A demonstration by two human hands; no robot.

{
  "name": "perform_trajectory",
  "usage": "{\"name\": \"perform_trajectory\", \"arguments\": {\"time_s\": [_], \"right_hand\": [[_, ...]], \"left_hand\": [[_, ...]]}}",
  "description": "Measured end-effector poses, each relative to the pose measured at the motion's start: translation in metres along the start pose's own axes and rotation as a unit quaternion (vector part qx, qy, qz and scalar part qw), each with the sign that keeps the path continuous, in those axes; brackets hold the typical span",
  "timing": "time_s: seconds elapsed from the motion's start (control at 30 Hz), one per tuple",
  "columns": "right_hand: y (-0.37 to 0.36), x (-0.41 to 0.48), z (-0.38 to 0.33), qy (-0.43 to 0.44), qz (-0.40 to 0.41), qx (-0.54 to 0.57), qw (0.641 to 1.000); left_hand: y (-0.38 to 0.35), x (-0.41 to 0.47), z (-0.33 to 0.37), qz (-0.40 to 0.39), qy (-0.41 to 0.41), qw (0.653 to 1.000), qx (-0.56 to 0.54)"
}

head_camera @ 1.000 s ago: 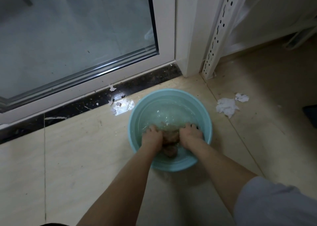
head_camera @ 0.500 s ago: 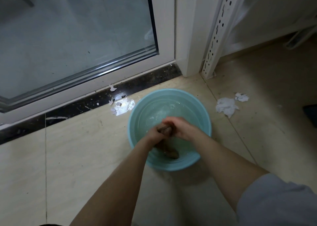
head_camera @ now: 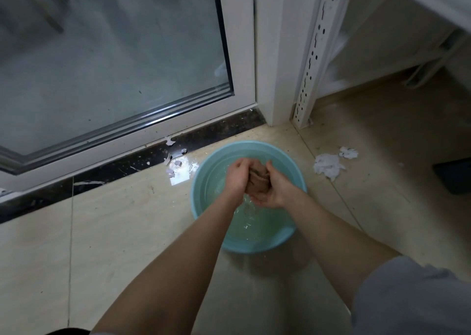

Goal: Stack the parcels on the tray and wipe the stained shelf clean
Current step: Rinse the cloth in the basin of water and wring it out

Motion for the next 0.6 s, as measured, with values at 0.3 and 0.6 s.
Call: {"name": "perform_trajectory", "arguments": {"time_s": [0.3, 0.6], "right_hand": [[-0.008, -0.023, -0.012, -0.021, -0.005, 0.033, 0.999], [-0.012, -0.036, -0.026, 0.07, -0.003, -0.016, 0.997]], "left_hand": [[-0.004, -0.036, 0.022, -0.032, -0.345, 0.801, 0.489], [-0.004, -0.04, 0.048, 0.04, -0.366, 0.849, 0.379]]}}
Point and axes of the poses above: each hand's wrist, its own x-axis towards the middle knuckle, its own y-axis out of the back of the hand, z = x × y, the point moved 6 cm from there along x, towards the middle knuckle, and after that the axes turned 7 degrees about z, right-handed, at the moved point
